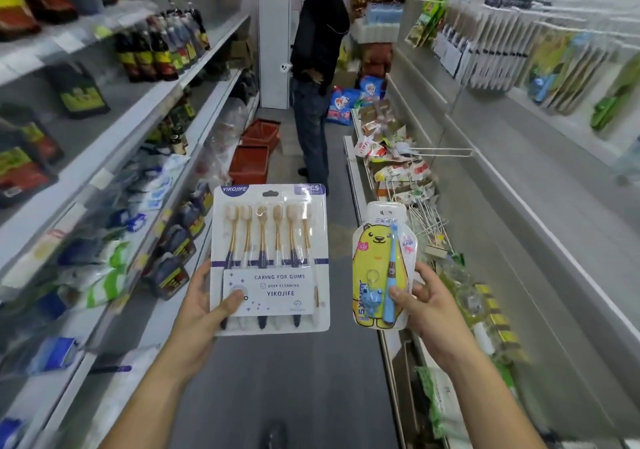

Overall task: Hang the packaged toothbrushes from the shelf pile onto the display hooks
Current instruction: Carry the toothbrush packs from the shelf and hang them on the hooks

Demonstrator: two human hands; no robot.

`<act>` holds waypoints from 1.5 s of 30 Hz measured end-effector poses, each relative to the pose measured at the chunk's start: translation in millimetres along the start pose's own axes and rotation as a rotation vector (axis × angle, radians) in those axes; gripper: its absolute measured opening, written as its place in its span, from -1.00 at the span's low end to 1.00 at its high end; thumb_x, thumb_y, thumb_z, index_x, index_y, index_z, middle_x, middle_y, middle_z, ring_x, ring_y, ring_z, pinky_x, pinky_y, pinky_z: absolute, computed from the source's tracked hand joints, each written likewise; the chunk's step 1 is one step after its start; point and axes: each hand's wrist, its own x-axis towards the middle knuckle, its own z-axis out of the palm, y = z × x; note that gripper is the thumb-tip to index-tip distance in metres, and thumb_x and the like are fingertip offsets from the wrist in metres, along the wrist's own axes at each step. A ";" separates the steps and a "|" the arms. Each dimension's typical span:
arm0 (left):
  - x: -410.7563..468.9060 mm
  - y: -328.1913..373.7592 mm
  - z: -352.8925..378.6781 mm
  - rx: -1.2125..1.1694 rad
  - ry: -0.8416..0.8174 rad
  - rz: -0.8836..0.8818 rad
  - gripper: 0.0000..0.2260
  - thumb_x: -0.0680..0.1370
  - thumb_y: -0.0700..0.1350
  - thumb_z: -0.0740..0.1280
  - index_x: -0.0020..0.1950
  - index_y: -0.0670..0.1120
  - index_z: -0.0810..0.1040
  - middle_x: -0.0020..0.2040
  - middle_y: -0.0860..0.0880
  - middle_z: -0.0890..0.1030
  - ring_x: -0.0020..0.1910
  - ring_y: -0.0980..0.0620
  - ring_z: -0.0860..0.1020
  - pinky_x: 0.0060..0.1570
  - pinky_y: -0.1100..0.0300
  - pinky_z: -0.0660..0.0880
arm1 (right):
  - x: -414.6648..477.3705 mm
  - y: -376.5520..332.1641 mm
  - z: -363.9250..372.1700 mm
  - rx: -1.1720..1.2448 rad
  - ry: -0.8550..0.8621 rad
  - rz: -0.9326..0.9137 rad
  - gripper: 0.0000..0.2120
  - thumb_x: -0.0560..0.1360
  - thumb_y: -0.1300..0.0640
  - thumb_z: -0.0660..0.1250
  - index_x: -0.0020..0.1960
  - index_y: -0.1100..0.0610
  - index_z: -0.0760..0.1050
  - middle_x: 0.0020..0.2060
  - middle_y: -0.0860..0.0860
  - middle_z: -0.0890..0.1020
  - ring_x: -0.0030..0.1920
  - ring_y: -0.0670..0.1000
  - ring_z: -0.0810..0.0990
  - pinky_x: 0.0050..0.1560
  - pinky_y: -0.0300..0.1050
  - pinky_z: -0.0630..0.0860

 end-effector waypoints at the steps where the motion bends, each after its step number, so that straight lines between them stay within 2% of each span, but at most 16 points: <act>1: 19.3 -0.9 -1.8 -0.003 -0.008 0.002 -0.17 0.22 0.12 0.70 0.43 0.18 0.44 0.38 -0.06 0.59 0.37 -0.10 0.55 0.36 -0.15 0.47 | 19.3 -0.4 2.1 0.000 -0.001 0.009 -0.34 0.32 0.04 0.60 0.35 0.03 0.45 0.13 0.17 0.70 0.13 0.25 0.69 0.08 0.29 0.63; 3: 63.5 -3.7 -5.6 -0.017 -0.025 -0.008 -0.24 0.24 0.08 0.68 0.39 0.22 0.47 0.36 -0.05 0.61 0.35 -0.09 0.57 0.31 -0.12 0.53 | 60.5 0.5 8.2 -0.016 0.009 0.008 -0.41 0.39 0.12 0.55 0.36 0.06 0.44 0.13 0.16 0.71 0.12 0.24 0.70 0.04 0.24 0.66; 5: 111.9 -4.1 -10.3 -0.039 -0.033 -0.025 -0.23 0.19 0.12 0.70 0.35 0.26 0.49 0.33 -0.02 0.63 0.31 -0.04 0.60 0.13 0.07 0.63 | 102.9 2.3 14.5 -0.025 0.039 0.001 -0.45 0.42 0.18 0.51 0.36 0.08 0.44 0.13 0.15 0.71 0.13 0.24 0.69 0.07 0.24 0.64; 7: 160.6 -3.6 -14.7 -0.047 -0.060 -0.029 -0.16 0.21 0.10 0.71 0.42 0.20 0.44 0.31 -0.01 0.64 0.28 0.00 0.62 0.05 0.17 0.64 | 142.6 0.1 21.3 -0.033 0.065 0.007 -0.24 0.25 -0.02 0.66 0.36 0.06 0.45 0.14 0.16 0.70 0.14 0.25 0.69 0.09 0.27 0.63; 9: 205.9 -3.0 -17.3 -0.040 -0.067 -0.023 -0.36 0.42 -0.13 0.60 0.42 0.17 0.43 0.24 0.07 0.68 0.22 0.07 0.65 -0.03 0.25 0.63 | 177.8 -4.9 28.1 -0.037 0.090 0.028 -0.05 0.07 -0.16 0.72 0.36 0.06 0.45 0.14 0.17 0.70 0.12 0.26 0.69 0.06 0.27 0.64; 12: 275.6 9.2 -15.8 -0.009 -0.091 -0.041 -0.44 0.51 -0.33 0.44 0.31 0.24 0.43 0.09 0.21 0.72 0.08 0.19 0.68 -0.16 0.34 0.60 | 231.0 -20.0 36.9 -0.029 0.112 0.035 -0.01 0.04 -0.16 0.73 0.37 0.04 0.43 0.13 0.17 0.71 0.10 0.27 0.70 0.01 0.29 0.64; 17: 374.3 22.5 -0.6 -0.001 -0.141 -0.106 -0.25 0.19 0.04 0.69 0.28 0.32 0.42 0.10 0.28 0.70 0.08 0.23 0.67 -0.13 0.26 0.62 | 313.5 -41.0 37.8 -0.059 0.196 0.028 -0.57 0.49 0.31 0.44 0.29 0.06 0.46 0.04 0.14 0.74 0.01 0.23 0.73 -0.09 0.20 0.68; 19: 415.4 21.6 11.3 0.005 -0.161 -0.110 -0.39 0.38 -0.08 0.61 0.26 0.33 0.40 0.07 0.29 0.70 0.07 0.22 0.68 -0.19 0.28 0.62 | 347.6 -45.6 32.3 -0.049 0.221 0.030 -0.50 0.44 0.23 0.51 0.33 0.10 0.45 0.06 0.16 0.73 0.04 0.25 0.72 -0.02 0.23 0.65; 22: 482.2 13.9 30.0 0.030 -0.202 -0.116 -0.43 0.53 -0.36 0.36 0.34 0.22 0.38 0.09 0.20 0.72 0.05 0.18 0.69 -0.15 0.25 0.63 | 402.4 -51.4 19.3 -0.024 0.238 0.027 -0.18 0.19 -0.04 0.70 0.35 0.10 0.45 0.09 0.18 0.72 0.06 0.27 0.71 -0.05 0.22 0.67; 24: 525.3 10.1 43.2 0.041 -0.222 -0.114 -0.42 0.53 -0.45 0.32 0.35 0.15 0.39 0.09 0.13 0.73 0.03 0.15 0.70 -0.14 0.27 0.63 | 440.7 -55.9 10.0 -0.028 0.248 0.003 -0.40 0.37 0.14 0.59 0.34 0.06 0.45 0.08 0.17 0.72 0.05 0.25 0.72 -0.11 0.10 0.69; 26: 567.3 10.1 59.4 0.056 -0.242 -0.111 -0.40 0.49 -0.45 0.34 0.39 0.09 0.39 0.15 0.03 0.72 0.06 0.10 0.70 -0.10 0.25 0.64 | 479.4 -65.6 0.5 -0.008 0.253 -0.005 -0.57 0.51 0.33 0.40 0.30 0.02 0.45 0.06 0.14 0.73 0.00 0.21 0.74 -0.31 -0.14 0.63; 28: 608.4 12.1 73.9 0.067 -0.251 -0.105 -0.37 0.45 -0.44 0.35 0.43 0.01 0.36 0.17 -0.03 0.71 0.07 0.08 0.70 -0.07 0.23 0.64 | 514.1 -76.6 -8.6 0.004 0.256 0.007 -0.59 0.55 0.37 0.35 0.30 0.02 0.45 0.06 0.14 0.73 -0.02 0.21 0.74 -0.36 -0.19 0.59; 32: 683.1 26.7 108.8 0.071 -0.327 -0.100 -0.37 0.43 -0.40 0.39 0.39 0.08 0.39 0.11 -0.07 0.73 0.01 0.04 0.72 -0.12 0.17 0.66 | 569.0 -100.3 -23.2 0.012 0.320 -0.021 -0.56 0.55 0.36 0.35 0.37 0.09 0.41 0.10 0.17 0.72 0.05 0.26 0.72 -0.09 0.11 0.67; 37: 765.1 29.4 169.1 0.045 -0.397 -0.134 -0.41 0.47 -0.48 0.34 0.27 0.15 0.46 0.04 -0.11 0.75 -0.08 -0.02 0.74 -0.20 0.10 0.69 | 600.5 -117.0 -51.2 0.012 0.486 -0.050 -0.56 0.53 0.31 0.41 0.33 -0.01 0.44 0.04 0.12 0.74 -0.04 0.24 0.74 -0.20 0.01 0.60; 41: 835.1 18.2 226.1 0.025 -0.576 -0.160 -0.40 0.42 -0.39 0.41 0.32 0.14 0.45 0.11 -0.05 0.74 0.01 0.00 0.73 -0.15 0.15 0.68 | 609.1 -126.9 -64.8 0.022 0.677 -0.076 -0.47 0.38 0.09 0.59 0.28 0.01 0.48 0.06 0.16 0.72 0.01 0.30 0.72 -0.02 0.39 0.59; 45: 899.0 4.4 279.3 -0.017 -0.800 -0.216 -0.26 0.36 -0.34 0.44 0.49 0.08 0.39 0.29 -0.08 0.66 0.25 -0.13 0.63 0.10 0.02 0.63 | 612.0 -133.3 -65.8 0.077 0.883 -0.136 -0.56 0.49 0.30 0.45 0.29 0.02 0.45 0.01 0.15 0.74 -0.05 0.26 0.74 -0.30 0.00 0.63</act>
